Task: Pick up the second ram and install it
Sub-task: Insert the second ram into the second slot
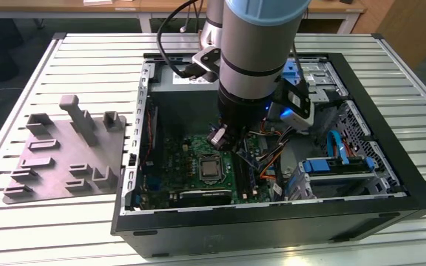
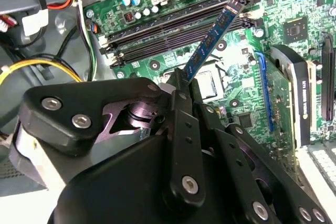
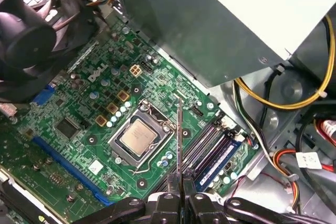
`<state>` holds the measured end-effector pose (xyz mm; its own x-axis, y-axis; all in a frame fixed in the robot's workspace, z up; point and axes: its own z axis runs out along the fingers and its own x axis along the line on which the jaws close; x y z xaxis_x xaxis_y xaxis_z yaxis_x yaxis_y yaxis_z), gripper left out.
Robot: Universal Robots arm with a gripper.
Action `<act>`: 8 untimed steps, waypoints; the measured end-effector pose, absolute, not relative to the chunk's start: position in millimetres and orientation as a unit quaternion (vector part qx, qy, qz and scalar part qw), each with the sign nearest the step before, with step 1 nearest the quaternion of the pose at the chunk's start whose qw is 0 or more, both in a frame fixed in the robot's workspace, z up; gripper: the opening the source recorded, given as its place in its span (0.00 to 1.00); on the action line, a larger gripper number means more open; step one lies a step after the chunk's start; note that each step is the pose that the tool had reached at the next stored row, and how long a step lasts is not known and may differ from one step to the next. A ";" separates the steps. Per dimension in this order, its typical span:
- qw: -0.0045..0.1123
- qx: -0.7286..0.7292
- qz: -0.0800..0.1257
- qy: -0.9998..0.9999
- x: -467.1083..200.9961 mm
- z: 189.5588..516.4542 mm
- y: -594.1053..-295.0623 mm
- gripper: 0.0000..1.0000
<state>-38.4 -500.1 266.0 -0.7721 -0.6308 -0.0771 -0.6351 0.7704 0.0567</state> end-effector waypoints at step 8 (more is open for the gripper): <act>0.028 -0.288 0.036 0.957 -38.4 265.5 -500.2 0.14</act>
